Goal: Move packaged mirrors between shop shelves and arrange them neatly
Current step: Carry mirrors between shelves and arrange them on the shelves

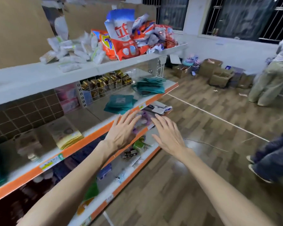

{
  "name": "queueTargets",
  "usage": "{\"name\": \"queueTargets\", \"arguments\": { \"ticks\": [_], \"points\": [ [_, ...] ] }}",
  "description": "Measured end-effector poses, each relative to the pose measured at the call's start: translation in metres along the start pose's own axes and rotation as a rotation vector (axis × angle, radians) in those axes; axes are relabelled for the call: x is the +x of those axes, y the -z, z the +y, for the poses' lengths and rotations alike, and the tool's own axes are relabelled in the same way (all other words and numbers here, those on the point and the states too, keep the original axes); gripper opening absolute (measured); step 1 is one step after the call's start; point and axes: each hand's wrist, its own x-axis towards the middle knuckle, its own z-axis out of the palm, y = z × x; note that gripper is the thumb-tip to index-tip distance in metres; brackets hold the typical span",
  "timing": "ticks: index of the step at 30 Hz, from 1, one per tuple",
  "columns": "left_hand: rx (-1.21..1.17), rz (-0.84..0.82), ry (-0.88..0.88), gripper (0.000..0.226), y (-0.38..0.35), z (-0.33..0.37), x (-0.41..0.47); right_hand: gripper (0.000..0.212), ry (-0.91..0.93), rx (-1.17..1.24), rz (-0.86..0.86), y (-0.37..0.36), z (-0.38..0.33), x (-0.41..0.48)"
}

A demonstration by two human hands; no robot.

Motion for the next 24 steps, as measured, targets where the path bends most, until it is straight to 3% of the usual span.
{"name": "queueTargets", "arguments": {
  "ticks": [10, 24],
  "points": [
    [-0.088, 0.029, -0.002, 0.071, -0.058, 0.026, 0.182, 0.065, -0.047, -0.072, -0.097, -0.021, 0.157, 0.087],
    [-0.067, -0.1, 0.219, 0.075, -0.119, -0.015, 0.282, 0.069, 0.118, 0.106, -0.144, -0.117, 0.226, 0.214]
  ]
}}
